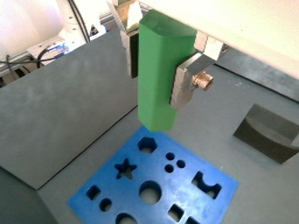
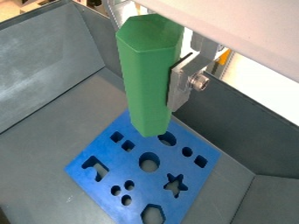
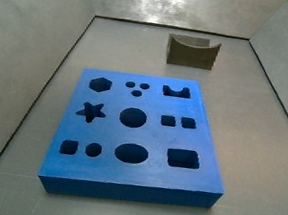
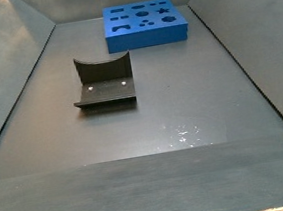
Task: Pick up the hexagon object. Move up. Move to above the board. Insert the hexagon object.
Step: Insert the hexagon object.
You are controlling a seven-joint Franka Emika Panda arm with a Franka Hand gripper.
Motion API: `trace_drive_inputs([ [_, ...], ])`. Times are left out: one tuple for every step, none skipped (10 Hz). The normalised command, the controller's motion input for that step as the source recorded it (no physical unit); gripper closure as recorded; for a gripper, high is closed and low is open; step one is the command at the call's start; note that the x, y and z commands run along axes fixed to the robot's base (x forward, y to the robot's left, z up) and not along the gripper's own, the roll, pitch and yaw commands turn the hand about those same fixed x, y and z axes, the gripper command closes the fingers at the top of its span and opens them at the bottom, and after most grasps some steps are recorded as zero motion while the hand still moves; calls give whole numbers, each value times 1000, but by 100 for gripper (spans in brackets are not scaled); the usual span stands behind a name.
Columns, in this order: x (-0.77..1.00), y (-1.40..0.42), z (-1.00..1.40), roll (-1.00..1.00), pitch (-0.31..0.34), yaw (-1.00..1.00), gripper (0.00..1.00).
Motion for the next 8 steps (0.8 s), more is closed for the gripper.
trace_drive_inputs([
  [0,83,-474,-51,-197,34,100],
  [-314,289,-800,-71,-440,366,100],
  [-280,286,-757,-137,-406,434,100],
  [-303,174,-751,-114,-426,334,100],
  [-291,174,-766,-74,-463,317,100],
  [-303,154,-771,-63,-466,280,100],
  [-311,100,-714,-74,-506,234,100],
  [-74,0,-77,-26,-134,0,100],
])
